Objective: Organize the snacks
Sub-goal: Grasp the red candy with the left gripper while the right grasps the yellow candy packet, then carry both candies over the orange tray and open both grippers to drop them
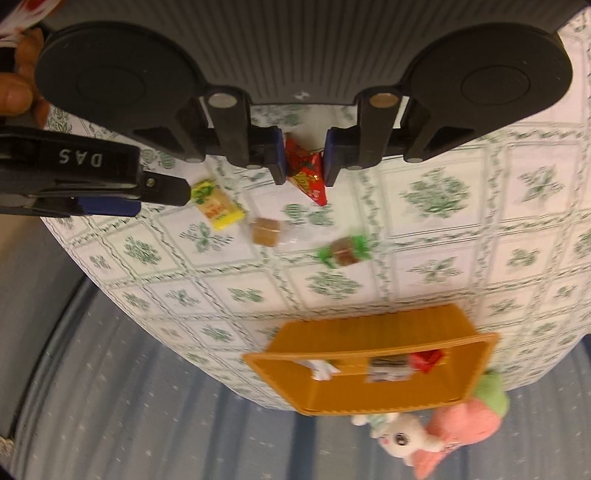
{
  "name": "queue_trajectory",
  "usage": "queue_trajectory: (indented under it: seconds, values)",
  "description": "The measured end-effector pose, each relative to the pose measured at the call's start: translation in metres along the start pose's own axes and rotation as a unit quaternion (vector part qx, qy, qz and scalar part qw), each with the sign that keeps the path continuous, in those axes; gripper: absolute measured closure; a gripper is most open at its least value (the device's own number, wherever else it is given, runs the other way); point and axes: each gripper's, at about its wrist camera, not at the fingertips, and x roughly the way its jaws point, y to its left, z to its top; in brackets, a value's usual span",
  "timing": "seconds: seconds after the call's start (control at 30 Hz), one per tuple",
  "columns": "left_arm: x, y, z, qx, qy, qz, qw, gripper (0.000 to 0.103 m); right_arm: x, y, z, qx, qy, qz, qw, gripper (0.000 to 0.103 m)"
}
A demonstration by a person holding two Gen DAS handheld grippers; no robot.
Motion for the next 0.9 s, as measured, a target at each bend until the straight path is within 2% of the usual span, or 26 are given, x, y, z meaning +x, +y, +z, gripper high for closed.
queue_trajectory:
  seconds: [0.1, 0.13, 0.2, 0.33, 0.5, 0.7, 0.9]
  values:
    - [-0.005, 0.01, -0.001, -0.009, -0.001, 0.006, 0.9999, 0.086, 0.012, 0.015, 0.004, -0.037, 0.0, 0.008, 0.999, 0.04]
    - [-0.005, 0.013, -0.001, -0.013, 0.0, 0.007, 0.9999, 0.086, 0.016, 0.019, 0.004, -0.048, 0.002, 0.009, 0.999, 0.043]
    - [-0.005, 0.018, -0.002, -0.019, 0.001, 0.01, 0.9998, 0.086, 0.025, 0.026, 0.005, -0.071, 0.008, 0.006, 0.997, 0.056]
    - [-0.003, 0.024, -0.004, -0.034, 0.002, 0.009, 0.9994, 0.086, 0.035, 0.034, 0.005, -0.101, 0.011, -0.001, 0.995, 0.061]
    - [0.001, 0.03, -0.007, -0.057, 0.004, 0.007, 0.9983, 0.083, 0.043, 0.038, 0.003, -0.121, 0.02, -0.007, 0.992, 0.076]
    - [0.005, 0.031, -0.008, -0.065, 0.005, 0.009, 0.9978, 0.08, 0.042, 0.039, 0.002, -0.126, 0.015, -0.013, 0.992, 0.082]
    - [-0.002, 0.031, -0.007, -0.065, -0.001, 0.01, 0.9978, 0.085, 0.033, 0.037, 0.002, -0.119, 0.008, -0.015, 0.993, 0.082]
